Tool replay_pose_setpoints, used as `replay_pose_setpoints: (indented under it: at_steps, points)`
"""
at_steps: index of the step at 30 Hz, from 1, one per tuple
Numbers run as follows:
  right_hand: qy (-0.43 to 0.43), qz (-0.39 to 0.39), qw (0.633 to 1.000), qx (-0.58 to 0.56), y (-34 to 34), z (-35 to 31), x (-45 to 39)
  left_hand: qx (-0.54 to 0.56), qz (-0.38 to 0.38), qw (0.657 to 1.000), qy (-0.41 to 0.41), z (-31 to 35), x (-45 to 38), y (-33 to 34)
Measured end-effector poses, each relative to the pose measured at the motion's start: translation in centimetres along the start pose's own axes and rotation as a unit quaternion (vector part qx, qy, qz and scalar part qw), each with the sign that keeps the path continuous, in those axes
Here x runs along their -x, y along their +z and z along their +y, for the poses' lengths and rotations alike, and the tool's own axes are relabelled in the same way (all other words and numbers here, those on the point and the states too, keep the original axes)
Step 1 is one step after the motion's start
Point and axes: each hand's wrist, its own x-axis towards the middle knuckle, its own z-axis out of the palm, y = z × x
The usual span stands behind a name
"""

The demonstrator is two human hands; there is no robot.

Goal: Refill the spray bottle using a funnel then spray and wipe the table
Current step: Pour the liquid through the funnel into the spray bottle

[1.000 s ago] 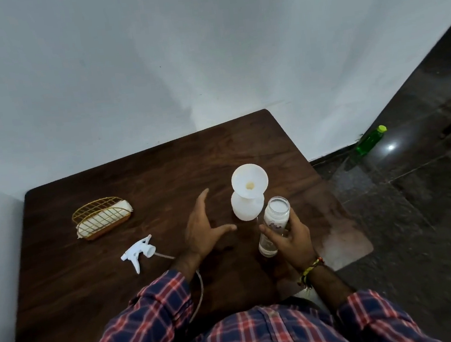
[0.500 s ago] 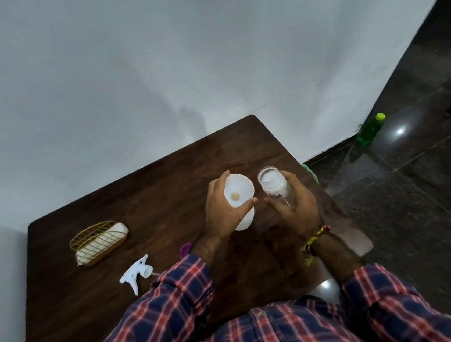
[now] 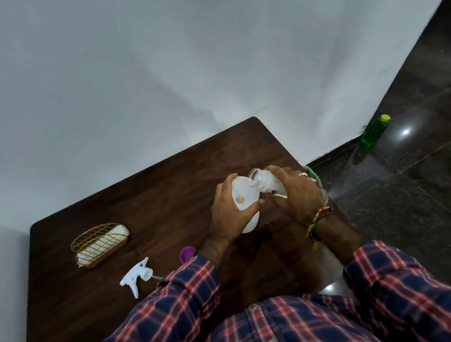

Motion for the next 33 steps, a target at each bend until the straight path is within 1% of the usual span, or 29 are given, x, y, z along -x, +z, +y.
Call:
replay_pose_setpoints:
  at_steps: [5,11,18,33]
  points:
    - [-0.030,-0.025,0.998,0.042,-0.5,0.5,-0.7,0.003,0.001,1.000,-0.002,-0.2,-0.1,0.0]
    - [-0.052,-0.044,0.994,0.080,-1.1,0.4,-0.8,0.014,-0.003,1.000,0.015,-0.5,-0.2,-0.5]
    - [-0.055,-0.060,0.991,0.111,-1.5,0.2,-0.9,0.031,-0.013,0.999,0.010,-0.5,-0.3,-0.4]
    - [-0.068,-0.071,0.980,0.172,-2.6,-0.7,-1.2,0.025,-0.023,0.999,-0.003,-0.6,-0.3,-0.3]
